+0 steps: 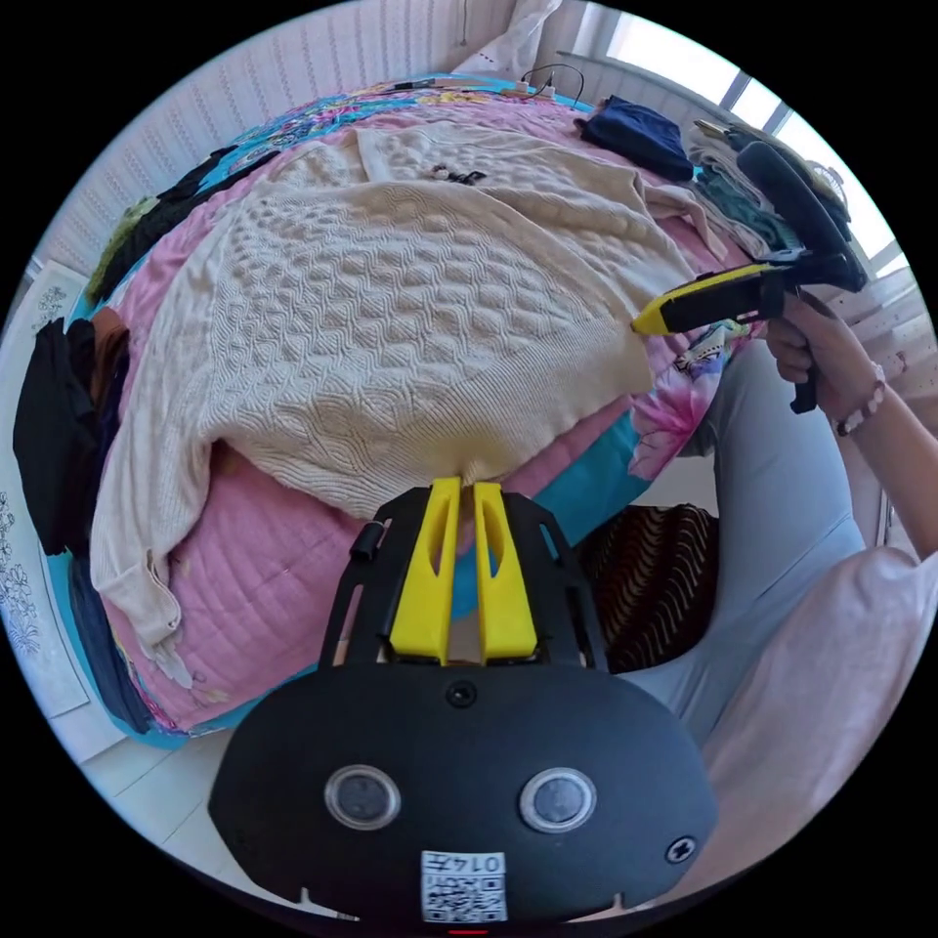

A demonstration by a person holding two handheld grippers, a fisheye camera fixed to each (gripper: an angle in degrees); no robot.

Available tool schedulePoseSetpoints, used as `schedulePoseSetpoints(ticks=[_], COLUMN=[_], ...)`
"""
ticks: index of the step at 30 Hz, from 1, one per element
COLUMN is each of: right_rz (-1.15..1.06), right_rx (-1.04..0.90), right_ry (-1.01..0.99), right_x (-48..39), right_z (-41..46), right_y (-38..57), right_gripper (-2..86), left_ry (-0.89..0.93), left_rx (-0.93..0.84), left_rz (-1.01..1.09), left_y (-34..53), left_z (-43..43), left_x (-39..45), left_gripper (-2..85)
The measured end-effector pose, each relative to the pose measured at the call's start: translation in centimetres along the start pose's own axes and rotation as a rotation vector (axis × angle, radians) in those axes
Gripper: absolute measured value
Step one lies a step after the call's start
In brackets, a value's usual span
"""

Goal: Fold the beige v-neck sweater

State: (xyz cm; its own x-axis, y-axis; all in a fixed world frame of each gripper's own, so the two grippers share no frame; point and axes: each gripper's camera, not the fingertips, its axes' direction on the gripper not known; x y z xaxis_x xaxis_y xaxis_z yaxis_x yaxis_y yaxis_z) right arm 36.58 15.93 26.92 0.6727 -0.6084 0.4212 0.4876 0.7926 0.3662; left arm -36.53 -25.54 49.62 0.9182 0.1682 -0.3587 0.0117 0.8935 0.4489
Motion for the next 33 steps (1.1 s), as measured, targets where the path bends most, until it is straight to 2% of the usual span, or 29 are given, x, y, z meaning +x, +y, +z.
schedulePoseSetpoints(ticks=[5, 7, 11, 15, 18, 19, 26, 30, 33], right_rz=[0.013, 0.091, 0.221, 0.308, 0.293, 0.251, 0.148, 0.177, 0.207], right_rx=[0.109, 0.213, 0.311, 0.208, 0.203, 0.195, 0.158, 0.099, 0.132], right_ry=[0.066, 0.172, 0.321, 0.175, 0.195, 0.148, 0.06, 0.057, 0.009], right_x=[0.0, 1.1, 3.1, 5.9, 5.3, 4.8, 2.2, 2.7, 3.2], right_z=[-4.6, -8.0, -11.4, -10.8, -11.5, -12.3, -16.7, -16.1, -17.3], right_y=[1.9, 3.6, 5.8, 5.2, 5.2, 5.3, 8.1, 8.8, 10.1], right_gripper=[1.0, 2.1, 6.4, 10.2, 6.4, 3.1, 1.0, 1.0, 1.4], left_ry=[0.089, 0.143, 0.149, 0.252, 0.377, 0.362, 0.22, 0.256, 0.237], left_rx=[0.065, 0.116, 0.174, 0.233, 0.167, 0.171, 0.227, 0.155, 0.107], left_rz=[-0.038, -0.085, -0.245, -0.493, -0.549, -0.53, -0.467, -0.511, -0.513], left_y=[0.5, 1.1, 2.1, 1.7, -0.4, -0.9, 0.3, -1.1, -2.6], left_z=[-0.9, -1.8, -2.5, 1.0, 5.1, 5.5, 2.8, 6.3, 8.1], left_x=[-0.9, -1.7, -3.8, -7.1, -7.5, -7.2, -6.1, -5.6, -4.0], left_gripper=[-0.6, 0.0, 5.0, 8.1, 3.5, 1.4, -0.8, 0.0, 2.5])
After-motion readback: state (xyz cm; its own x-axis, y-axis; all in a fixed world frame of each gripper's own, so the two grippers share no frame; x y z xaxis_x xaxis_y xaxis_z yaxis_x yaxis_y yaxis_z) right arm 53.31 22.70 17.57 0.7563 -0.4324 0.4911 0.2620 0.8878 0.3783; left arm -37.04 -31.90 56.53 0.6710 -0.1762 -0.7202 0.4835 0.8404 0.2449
